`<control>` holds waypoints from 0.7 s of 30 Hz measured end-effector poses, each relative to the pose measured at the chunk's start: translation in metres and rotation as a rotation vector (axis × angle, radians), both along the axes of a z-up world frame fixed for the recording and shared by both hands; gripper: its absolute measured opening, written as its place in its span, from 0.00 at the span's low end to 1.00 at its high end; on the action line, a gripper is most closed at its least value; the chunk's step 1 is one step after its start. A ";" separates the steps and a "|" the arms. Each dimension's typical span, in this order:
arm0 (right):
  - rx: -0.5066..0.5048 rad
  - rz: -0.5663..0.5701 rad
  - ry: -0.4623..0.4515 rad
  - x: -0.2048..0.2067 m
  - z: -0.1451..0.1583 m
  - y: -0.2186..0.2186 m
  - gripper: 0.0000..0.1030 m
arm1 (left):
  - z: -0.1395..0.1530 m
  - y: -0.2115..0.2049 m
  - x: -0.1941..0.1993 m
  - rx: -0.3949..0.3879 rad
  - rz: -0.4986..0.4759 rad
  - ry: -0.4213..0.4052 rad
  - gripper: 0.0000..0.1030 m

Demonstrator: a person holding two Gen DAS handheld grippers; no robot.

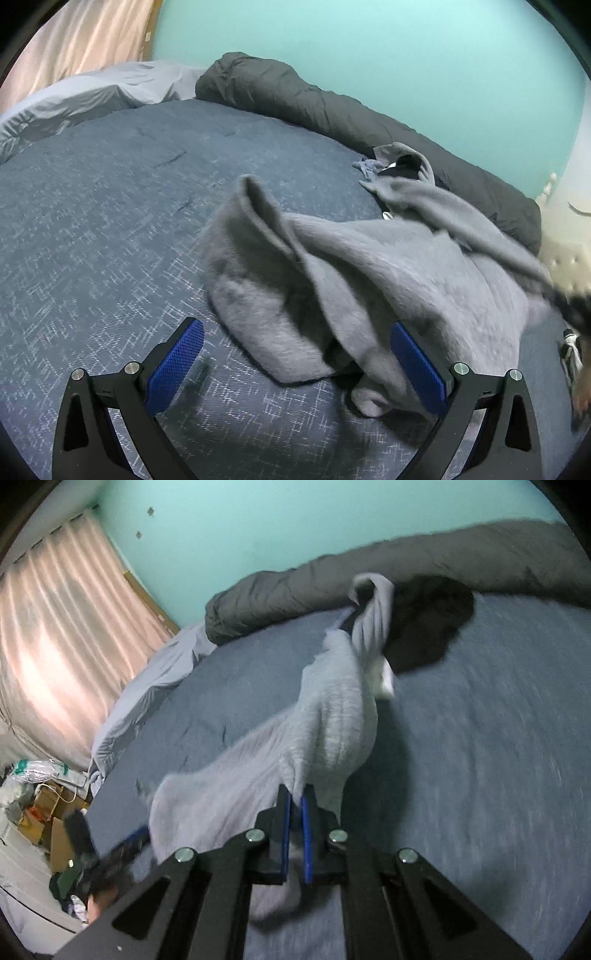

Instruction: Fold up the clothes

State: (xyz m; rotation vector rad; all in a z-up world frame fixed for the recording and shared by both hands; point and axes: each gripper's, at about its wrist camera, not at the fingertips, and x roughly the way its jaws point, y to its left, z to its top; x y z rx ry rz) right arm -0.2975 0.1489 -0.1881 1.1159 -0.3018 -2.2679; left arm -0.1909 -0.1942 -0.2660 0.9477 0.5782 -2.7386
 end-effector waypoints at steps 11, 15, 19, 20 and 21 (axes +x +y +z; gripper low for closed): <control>0.051 -0.084 -0.067 0.007 -0.022 0.030 0.25 | -0.001 0.003 -0.001 0.000 -0.010 -0.006 1.00; 0.034 -0.133 -0.050 -0.033 -0.009 0.032 0.51 | -0.001 0.005 -0.003 0.005 -0.015 -0.008 1.00; 0.115 -0.142 -0.096 -0.085 -0.021 0.010 0.60 | -0.002 0.010 -0.006 -0.008 -0.024 -0.015 1.00; 0.126 -0.145 -0.099 -0.095 -0.024 0.008 0.60 | -0.003 0.012 -0.006 -0.012 -0.025 -0.017 1.00; 0.129 -0.145 -0.094 -0.101 -0.026 0.010 0.60 | -0.003 0.012 -0.007 -0.011 -0.026 -0.019 1.00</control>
